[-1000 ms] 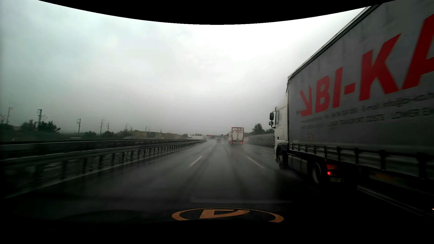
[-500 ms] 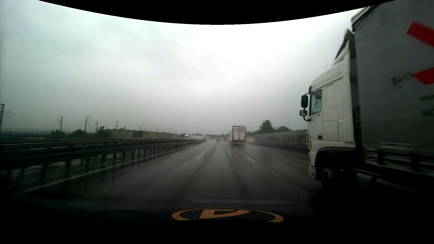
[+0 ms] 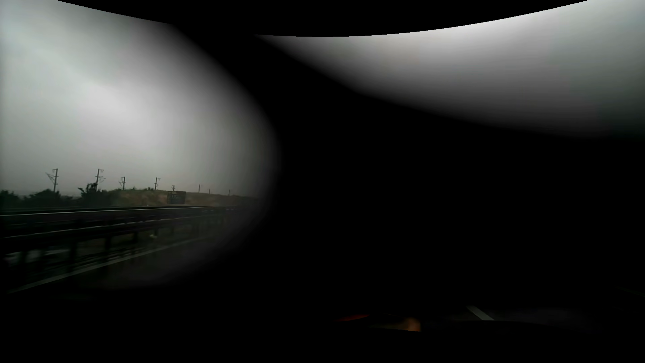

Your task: Follow the waypoints while adhering to traffic rules and regulations

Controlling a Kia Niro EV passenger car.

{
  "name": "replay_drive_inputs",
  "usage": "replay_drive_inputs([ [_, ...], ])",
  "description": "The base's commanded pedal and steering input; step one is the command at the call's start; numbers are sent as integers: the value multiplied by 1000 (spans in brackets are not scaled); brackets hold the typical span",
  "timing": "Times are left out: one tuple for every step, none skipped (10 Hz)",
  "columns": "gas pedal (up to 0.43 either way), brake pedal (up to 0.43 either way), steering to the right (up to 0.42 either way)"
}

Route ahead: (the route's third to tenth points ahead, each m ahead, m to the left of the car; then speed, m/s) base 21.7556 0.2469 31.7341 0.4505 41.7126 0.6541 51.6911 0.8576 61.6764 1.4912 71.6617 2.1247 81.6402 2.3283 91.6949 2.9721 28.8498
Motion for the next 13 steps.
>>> replay_drive_inputs([
  [260, 0, -3],
  [260, 0, -4],
  [260, 0, -4],
  [260, 0, -4],
  [260, 0, -4],
  [260, 0, -4],
  [260, 0, -4],
  [260, 0, -4],
  [260, 0, -4],
  [260, 0, -5],
  [260, 0, -5],
  [260, 0, -5],
  [248, 0, -5],
])
